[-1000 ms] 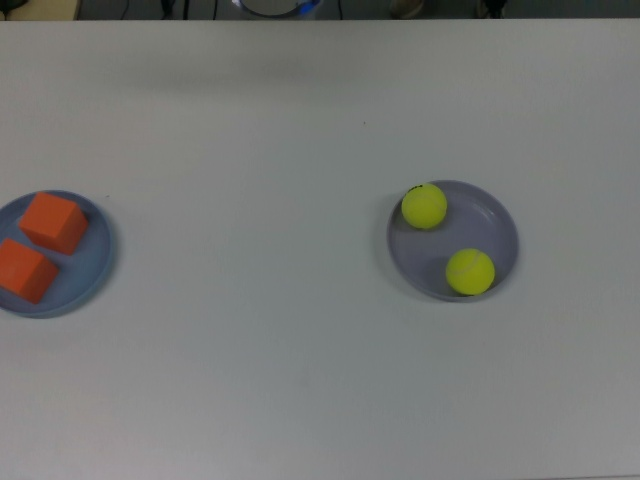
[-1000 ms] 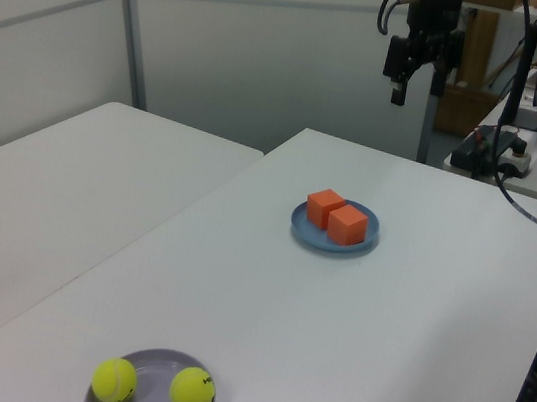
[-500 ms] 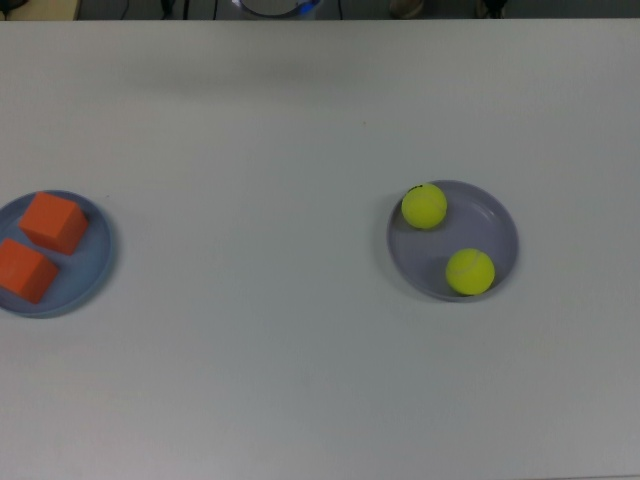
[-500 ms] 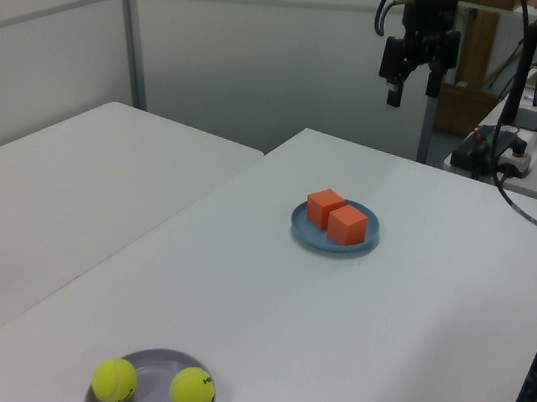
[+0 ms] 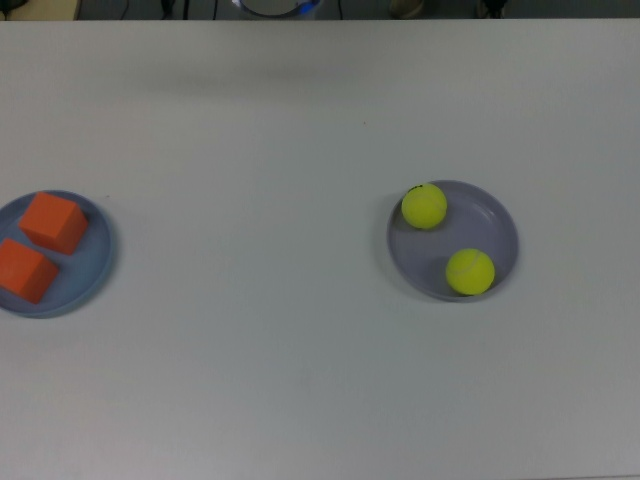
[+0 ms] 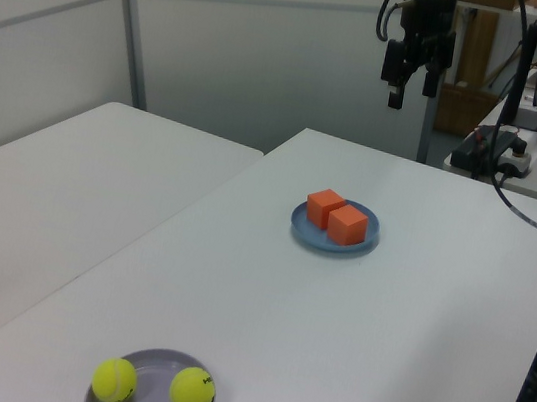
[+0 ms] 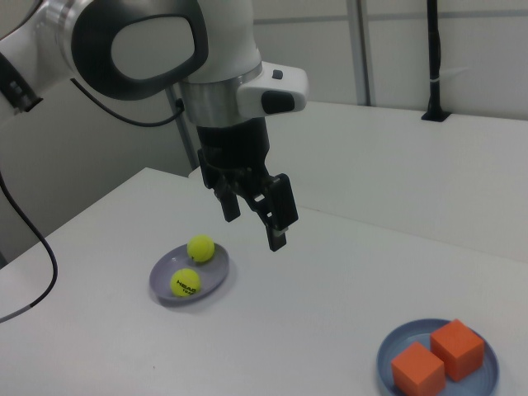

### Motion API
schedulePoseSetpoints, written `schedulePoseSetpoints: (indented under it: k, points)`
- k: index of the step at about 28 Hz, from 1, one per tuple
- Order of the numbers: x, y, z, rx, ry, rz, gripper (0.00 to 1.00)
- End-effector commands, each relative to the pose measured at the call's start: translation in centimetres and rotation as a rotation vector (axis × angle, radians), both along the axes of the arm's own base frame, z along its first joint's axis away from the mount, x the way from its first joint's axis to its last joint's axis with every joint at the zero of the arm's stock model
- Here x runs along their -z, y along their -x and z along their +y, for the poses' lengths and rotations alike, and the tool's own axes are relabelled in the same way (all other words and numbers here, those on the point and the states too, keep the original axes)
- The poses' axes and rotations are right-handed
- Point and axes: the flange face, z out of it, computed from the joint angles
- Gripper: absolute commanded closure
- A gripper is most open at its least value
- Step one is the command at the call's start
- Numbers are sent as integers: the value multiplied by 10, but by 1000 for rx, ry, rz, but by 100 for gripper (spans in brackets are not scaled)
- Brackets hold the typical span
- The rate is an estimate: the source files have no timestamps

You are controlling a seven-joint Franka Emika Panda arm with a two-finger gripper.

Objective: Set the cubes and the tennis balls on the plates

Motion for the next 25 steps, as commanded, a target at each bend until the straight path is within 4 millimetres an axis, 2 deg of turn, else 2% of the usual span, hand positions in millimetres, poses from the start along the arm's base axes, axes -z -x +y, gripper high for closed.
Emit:
schedulePoseSetpoints:
  k: [1, 6, 9, 25]
  points:
    - [1, 1, 9, -63, 28, 0, 0]
    - [-1, -2, 10, -65, 28, -23, 0]
    - [-1, -2, 17, -77, 31, -23, 0]
    - [-7, 2, 19, -85, 22, -33, 0]
